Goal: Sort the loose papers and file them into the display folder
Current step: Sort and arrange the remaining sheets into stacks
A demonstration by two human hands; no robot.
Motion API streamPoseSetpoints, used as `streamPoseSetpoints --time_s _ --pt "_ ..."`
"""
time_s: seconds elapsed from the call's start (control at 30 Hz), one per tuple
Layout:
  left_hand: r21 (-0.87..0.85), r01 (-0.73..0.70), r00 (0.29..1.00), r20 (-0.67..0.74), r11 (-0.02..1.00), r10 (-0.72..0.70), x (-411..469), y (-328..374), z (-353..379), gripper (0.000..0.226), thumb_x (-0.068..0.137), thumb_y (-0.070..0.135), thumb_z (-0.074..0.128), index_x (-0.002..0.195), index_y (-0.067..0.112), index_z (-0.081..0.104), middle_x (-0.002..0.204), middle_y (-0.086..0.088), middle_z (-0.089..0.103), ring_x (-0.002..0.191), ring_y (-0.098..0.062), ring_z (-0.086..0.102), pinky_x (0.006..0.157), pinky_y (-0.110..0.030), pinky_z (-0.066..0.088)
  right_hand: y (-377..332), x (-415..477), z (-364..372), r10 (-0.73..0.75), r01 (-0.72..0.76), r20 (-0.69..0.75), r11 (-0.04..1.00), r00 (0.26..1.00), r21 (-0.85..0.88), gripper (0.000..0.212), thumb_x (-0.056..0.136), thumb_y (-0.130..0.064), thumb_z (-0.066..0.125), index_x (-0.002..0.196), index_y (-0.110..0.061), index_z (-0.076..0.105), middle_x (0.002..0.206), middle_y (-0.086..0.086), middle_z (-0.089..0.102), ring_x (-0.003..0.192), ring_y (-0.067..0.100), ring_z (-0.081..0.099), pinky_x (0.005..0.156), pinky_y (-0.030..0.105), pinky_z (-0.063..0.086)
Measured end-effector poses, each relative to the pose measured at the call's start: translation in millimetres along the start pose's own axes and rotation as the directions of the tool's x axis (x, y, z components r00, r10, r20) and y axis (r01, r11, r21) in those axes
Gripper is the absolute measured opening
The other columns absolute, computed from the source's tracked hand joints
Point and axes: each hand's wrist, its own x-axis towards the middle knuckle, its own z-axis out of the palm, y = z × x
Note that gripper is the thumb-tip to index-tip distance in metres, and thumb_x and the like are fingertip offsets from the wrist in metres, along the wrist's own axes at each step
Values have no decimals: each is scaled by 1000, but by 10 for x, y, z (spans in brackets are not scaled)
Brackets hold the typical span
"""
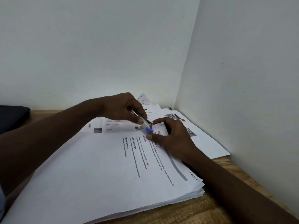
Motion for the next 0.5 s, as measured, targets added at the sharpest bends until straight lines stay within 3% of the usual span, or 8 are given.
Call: streamPoseSetpoints --time_s 0.1,0.2,0.27,0.37,0.5 --pt "-179 43 993 -100 983 -62 -38 -118 -33 20 91 21 78 111 23 80 105 1 79 105 -27 68 89 -42 53 46 29 -14 40 -39 -9 998 999 43 39 73 -33 92 105 -34 71 94 -10 78 85 11 74 84 45 61" --pt "-237 70 970 -212 969 -122 -38 -239 2 16 89 25 80 105 26 82 102 4 79 93 -12 66 85 -32 46 66 47 -15 26 -26 -2 999 1000 18 21 81 -29 85 98 -33 74 83 -18 75 76 5 70 76 34 57" --pt "-176 119 943 -288 977 -167 3 -304 68 12 86 31 83 98 32 82 96 11 79 92 -7 67 84 -29 47 56 44 -16 7 -7 6 999 1000 -33 14 85 -26 81 96 -31 75 83 -23 72 78 -1 66 75 26 51" --pt "-72 210 909 -354 975 -222 78 -342 188 11 82 39 85 93 37 82 92 18 77 91 -5 66 81 -26 48 26 42 -24 4 -1 36 996 999 -91 12 87 -22 73 94 -31 77 94 -18 75 87 -1 68 83 24 52" --pt "104 259 935 -278 960 -222 136 -299 240 12 83 46 82 90 36 81 91 20 75 77 6 61 72 -20 42 38 56 -15 -4 12 65 993 998 -118 14 90 -20 69 87 -32 76 94 -19 74 90 -7 65 77 11 46"
